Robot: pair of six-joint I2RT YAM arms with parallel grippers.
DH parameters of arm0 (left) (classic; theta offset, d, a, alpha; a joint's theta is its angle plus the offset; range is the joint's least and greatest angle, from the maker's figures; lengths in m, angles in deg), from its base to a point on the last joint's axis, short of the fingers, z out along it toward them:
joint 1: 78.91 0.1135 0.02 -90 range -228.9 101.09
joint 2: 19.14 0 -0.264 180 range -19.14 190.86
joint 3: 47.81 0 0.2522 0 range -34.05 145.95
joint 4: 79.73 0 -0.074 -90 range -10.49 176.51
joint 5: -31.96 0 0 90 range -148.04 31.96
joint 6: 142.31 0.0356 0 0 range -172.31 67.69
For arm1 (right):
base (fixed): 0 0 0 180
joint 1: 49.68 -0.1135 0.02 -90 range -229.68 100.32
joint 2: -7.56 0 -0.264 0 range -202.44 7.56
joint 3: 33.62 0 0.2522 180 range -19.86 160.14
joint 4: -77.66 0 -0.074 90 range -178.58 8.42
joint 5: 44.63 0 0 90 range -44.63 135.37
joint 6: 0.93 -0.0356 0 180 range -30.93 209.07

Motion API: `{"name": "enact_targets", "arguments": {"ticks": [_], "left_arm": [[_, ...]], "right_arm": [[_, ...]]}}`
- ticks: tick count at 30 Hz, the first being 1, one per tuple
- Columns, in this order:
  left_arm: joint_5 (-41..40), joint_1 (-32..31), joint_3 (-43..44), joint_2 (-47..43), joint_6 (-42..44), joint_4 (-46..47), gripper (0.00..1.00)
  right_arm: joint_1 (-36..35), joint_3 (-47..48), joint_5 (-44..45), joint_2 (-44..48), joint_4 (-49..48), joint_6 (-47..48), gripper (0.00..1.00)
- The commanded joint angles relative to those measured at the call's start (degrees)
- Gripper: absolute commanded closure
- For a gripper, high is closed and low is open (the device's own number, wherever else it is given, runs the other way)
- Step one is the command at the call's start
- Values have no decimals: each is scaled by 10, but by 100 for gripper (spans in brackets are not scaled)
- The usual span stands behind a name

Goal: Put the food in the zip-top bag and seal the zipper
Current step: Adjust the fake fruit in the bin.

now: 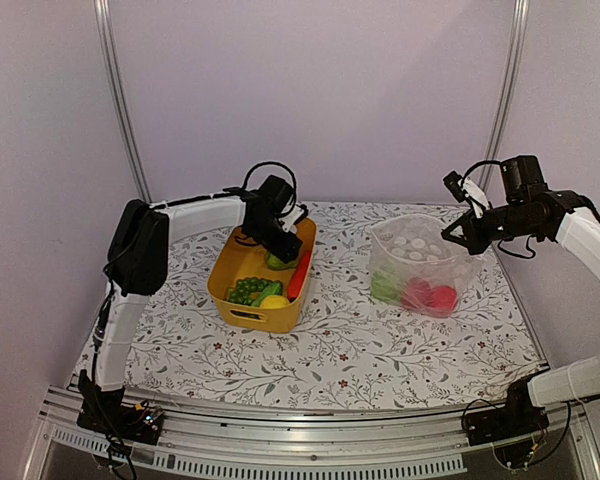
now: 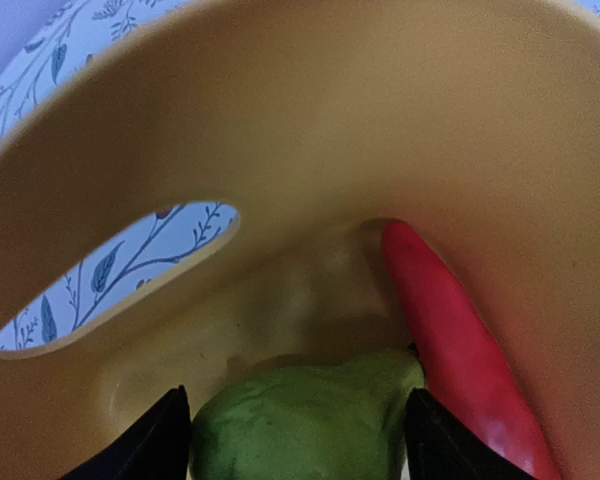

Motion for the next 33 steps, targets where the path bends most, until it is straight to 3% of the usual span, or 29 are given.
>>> {"name": "enact_targets", "arguments": {"ticks": [1, 16, 28, 33], "left_arm": [[9, -5, -48, -53, 3, -49, 27], [48, -11, -164, -135, 3, -53, 23], [5, -12, -106, -77, -3, -38, 23], [14, -11, -67, -48, -49, -46, 21]], "right_arm": [[1, -12, -4, 10, 2, -2, 100], [2, -24, -12, 25, -1, -3, 100], [2, -27, -14, 24, -1, -4, 100], [2, -32, -14, 24, -4, -3, 100]]}}
